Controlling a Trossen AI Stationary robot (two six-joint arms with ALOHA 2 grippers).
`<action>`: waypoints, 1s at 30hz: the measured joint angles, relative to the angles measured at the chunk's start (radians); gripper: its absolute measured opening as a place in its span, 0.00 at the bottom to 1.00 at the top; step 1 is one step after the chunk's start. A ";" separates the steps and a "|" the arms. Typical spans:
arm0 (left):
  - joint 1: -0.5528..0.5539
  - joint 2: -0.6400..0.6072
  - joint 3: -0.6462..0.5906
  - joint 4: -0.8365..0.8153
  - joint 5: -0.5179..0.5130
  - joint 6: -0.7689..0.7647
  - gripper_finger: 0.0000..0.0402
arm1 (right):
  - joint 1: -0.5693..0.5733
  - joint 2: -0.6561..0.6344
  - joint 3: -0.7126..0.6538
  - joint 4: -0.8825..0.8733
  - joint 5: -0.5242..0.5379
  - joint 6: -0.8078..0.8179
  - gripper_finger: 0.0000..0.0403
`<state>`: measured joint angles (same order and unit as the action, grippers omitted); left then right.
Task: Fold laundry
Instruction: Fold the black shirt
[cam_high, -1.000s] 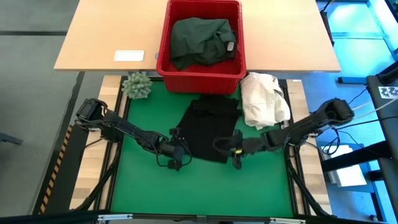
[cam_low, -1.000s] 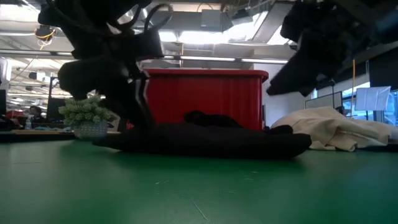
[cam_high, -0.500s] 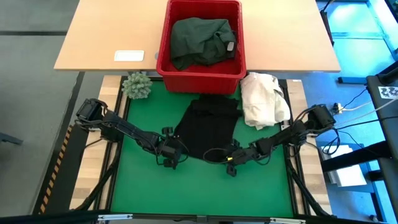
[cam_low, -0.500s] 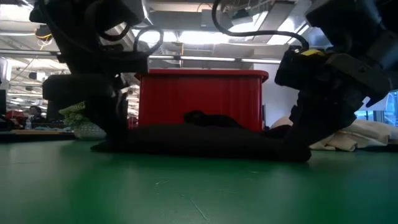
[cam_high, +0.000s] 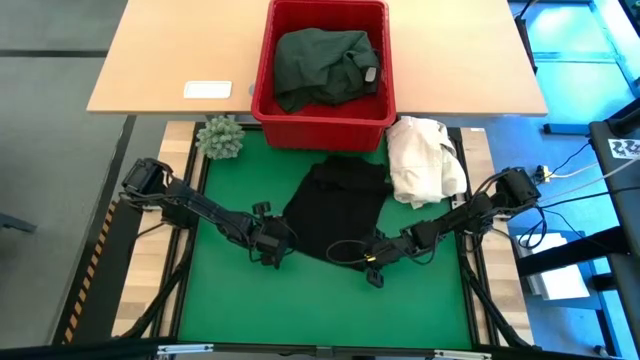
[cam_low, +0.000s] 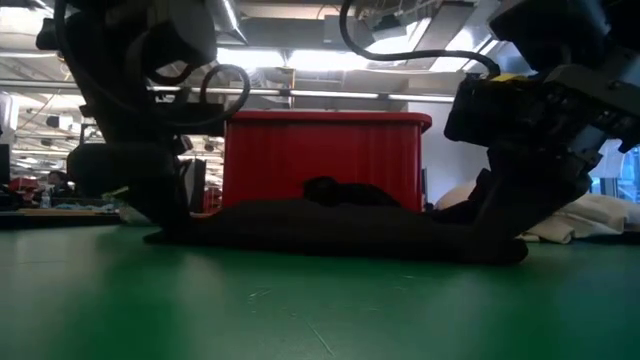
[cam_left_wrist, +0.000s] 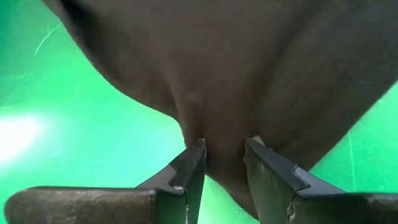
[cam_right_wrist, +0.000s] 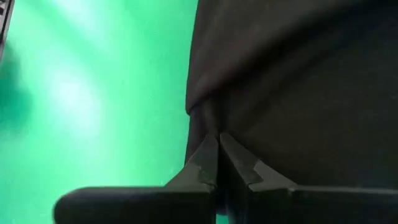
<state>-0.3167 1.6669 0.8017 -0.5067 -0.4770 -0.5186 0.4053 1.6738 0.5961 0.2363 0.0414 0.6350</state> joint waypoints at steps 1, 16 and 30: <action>-0.007 -0.006 0.002 -0.006 -0.002 0.000 0.27 | 0.000 0.000 0.000 0.000 0.000 0.000 0.01; -0.040 -0.050 0.062 0.095 0.015 0.109 0.12 | 0.001 0.006 0.136 -0.239 0.024 -0.162 0.02; 0.011 0.074 0.040 0.167 0.180 0.136 0.01 | 0.001 0.006 0.391 -0.686 0.038 -0.246 0.02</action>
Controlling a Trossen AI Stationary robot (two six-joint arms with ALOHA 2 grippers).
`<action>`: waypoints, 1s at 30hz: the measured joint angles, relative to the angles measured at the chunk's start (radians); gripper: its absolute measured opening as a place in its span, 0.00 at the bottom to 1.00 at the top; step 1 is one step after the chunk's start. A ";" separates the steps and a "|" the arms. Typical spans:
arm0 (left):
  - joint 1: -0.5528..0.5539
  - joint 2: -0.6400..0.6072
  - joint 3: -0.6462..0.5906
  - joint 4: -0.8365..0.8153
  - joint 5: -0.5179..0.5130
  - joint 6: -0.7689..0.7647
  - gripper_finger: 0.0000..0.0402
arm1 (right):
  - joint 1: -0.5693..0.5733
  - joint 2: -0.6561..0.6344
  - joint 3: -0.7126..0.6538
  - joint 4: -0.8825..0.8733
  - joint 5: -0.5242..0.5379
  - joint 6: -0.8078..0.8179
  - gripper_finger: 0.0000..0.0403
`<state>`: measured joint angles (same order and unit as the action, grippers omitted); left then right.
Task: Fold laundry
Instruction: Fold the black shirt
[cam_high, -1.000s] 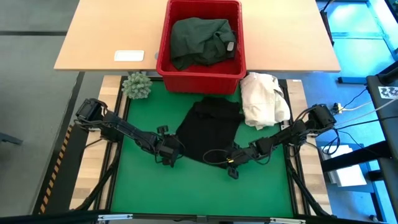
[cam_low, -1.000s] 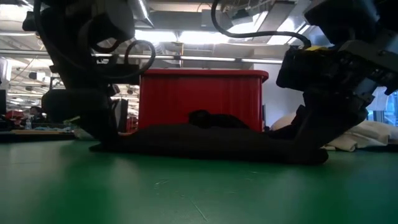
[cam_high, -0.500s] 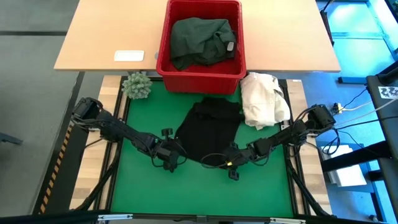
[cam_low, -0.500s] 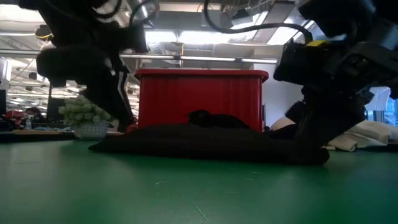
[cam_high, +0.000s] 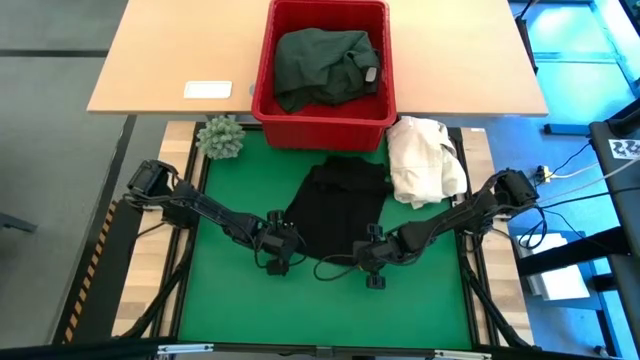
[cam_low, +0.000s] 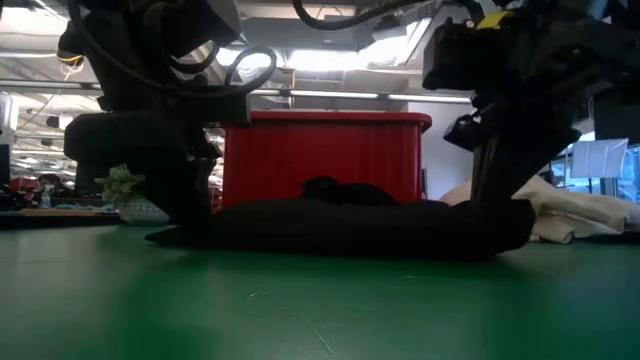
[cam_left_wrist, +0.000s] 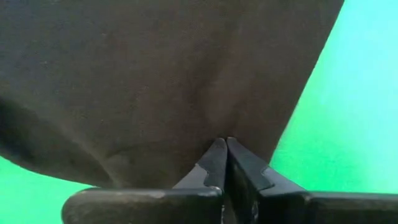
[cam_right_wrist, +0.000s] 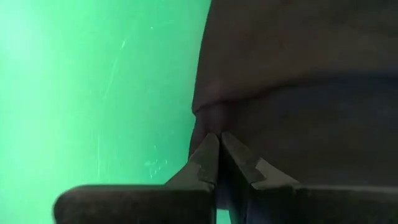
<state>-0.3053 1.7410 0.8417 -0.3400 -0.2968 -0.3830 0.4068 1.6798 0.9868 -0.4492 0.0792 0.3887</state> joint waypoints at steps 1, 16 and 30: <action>-0.002 0.000 0.001 -0.011 0.000 -0.003 0.01 | 0.000 0.000 0.001 -0.007 -0.013 0.002 0.02; -0.006 -0.004 0.002 -0.071 0.028 -0.026 0.00 | 0.076 0.004 0.000 -0.084 -0.039 0.112 0.02; -0.060 -0.004 0.002 -0.083 0.056 -0.075 0.00 | 0.098 0.004 0.001 -0.127 -0.011 0.162 0.02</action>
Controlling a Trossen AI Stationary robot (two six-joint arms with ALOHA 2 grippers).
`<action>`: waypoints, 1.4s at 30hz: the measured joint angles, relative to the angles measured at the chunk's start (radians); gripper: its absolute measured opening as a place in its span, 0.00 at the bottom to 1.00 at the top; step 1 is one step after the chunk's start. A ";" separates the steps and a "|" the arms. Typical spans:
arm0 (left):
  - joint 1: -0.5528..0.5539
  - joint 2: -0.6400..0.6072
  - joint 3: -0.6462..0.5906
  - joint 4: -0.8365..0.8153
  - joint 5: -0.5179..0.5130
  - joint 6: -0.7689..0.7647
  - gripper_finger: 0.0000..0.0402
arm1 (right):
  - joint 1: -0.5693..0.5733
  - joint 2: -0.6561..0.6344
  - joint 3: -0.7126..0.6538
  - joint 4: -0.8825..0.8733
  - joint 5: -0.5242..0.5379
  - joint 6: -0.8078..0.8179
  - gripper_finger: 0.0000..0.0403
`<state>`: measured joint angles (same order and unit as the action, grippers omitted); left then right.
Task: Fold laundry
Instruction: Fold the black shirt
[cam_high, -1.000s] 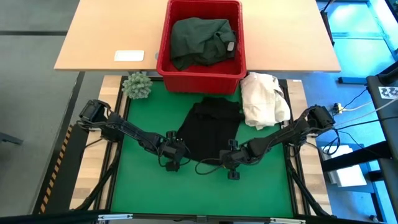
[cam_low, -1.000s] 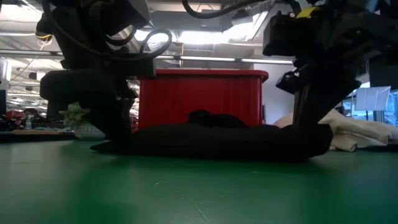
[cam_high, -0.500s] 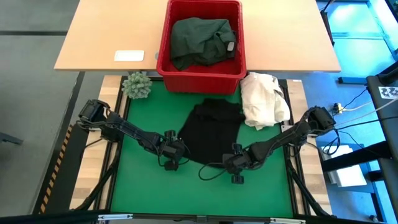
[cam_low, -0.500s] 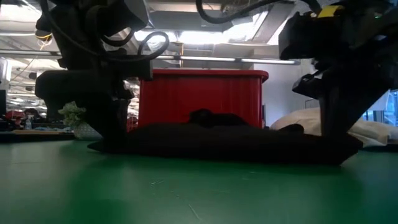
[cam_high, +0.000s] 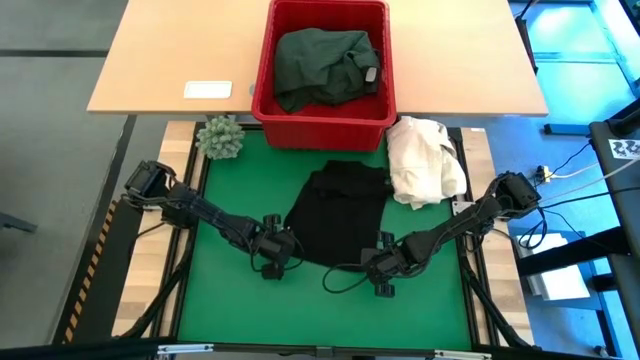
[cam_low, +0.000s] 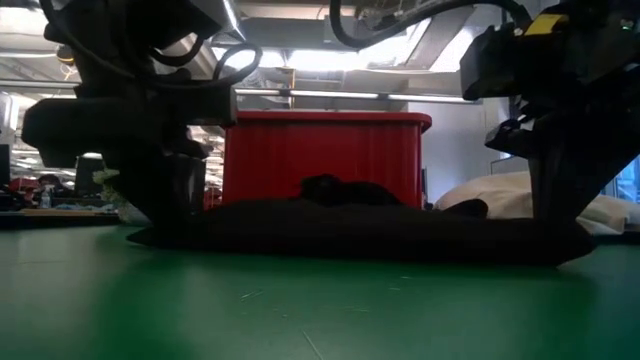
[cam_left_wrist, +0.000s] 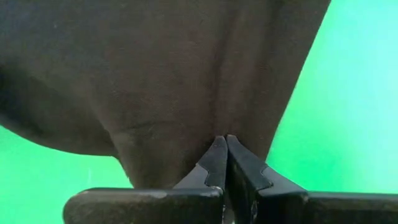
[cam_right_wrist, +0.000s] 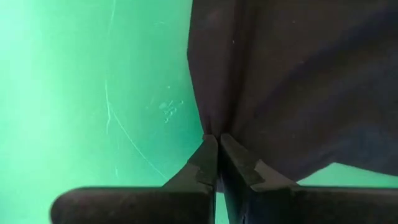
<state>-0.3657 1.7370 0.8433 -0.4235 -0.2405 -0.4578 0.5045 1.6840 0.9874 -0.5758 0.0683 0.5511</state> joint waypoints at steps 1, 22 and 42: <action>-0.003 0.000 0.000 -0.001 0.000 -0.003 0.00 | 0.000 0.000 0.000 0.000 0.000 0.001 0.02; -0.027 -0.091 -0.011 -0.131 0.014 -0.057 0.00 | 0.001 -0.001 -0.002 -0.062 -0.038 0.015 0.02; -0.031 -0.148 0.003 -0.272 0.022 -0.116 0.00 | 0.000 -0.001 -0.002 -0.061 0.028 -0.034 0.02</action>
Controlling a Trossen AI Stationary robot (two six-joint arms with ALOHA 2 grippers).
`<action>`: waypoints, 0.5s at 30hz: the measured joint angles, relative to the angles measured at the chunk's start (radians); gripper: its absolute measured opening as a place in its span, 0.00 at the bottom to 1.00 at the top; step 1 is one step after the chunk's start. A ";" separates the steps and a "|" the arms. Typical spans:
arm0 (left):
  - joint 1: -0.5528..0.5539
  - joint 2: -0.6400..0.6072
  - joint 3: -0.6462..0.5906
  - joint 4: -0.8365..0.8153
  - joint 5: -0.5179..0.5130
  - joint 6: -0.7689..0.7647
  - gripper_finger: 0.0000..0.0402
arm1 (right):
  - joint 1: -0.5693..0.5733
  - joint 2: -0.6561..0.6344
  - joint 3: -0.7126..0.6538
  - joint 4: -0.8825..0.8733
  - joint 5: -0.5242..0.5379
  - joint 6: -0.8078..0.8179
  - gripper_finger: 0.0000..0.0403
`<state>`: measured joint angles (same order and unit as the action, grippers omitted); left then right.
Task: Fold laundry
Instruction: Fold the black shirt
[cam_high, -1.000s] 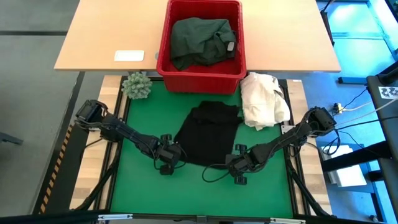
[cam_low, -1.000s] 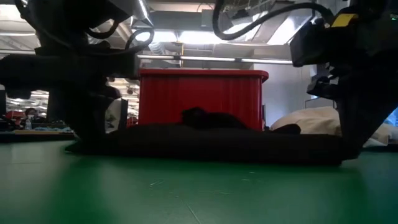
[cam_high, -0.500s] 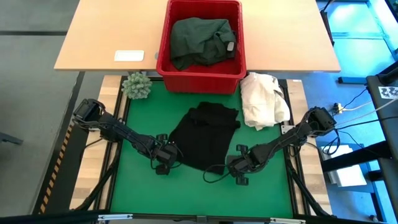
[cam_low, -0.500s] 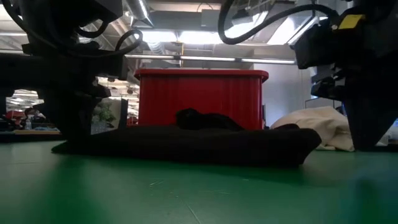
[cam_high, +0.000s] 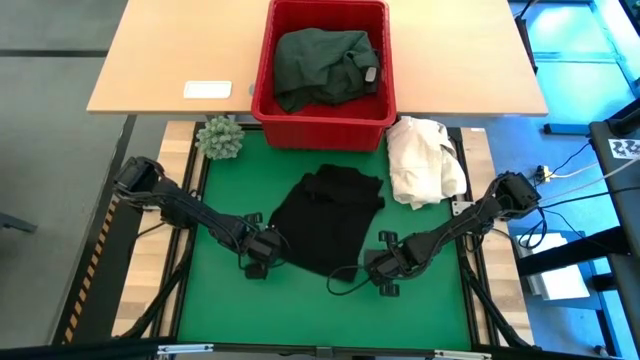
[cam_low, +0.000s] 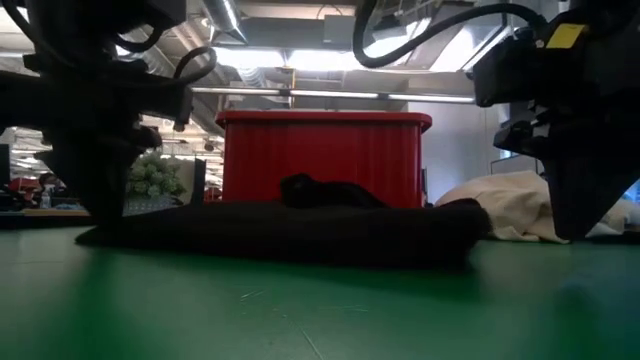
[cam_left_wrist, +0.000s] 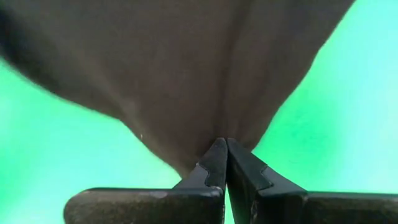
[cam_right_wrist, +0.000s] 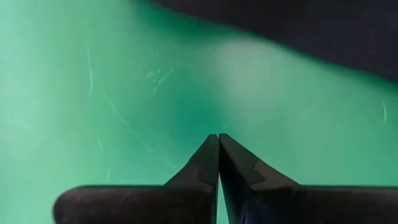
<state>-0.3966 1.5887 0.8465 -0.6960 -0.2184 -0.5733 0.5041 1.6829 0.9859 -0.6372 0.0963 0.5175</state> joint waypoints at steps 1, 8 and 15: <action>0.000 0.000 0.006 -0.014 -0.002 -0.004 0.00 | 0.000 0.000 0.000 0.000 0.006 0.000 0.02; 0.000 0.000 0.062 0.002 -0.020 0.014 0.00 | -0.008 0.000 0.001 0.009 0.053 -0.019 0.02; -0.013 0.000 0.120 0.154 -0.121 0.116 0.00 | -0.033 -0.001 0.001 0.018 0.111 -0.044 0.02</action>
<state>-0.4091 1.5883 0.9664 -0.5421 -0.3396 -0.4570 0.4714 1.6818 0.9870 -0.6192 0.2072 0.4736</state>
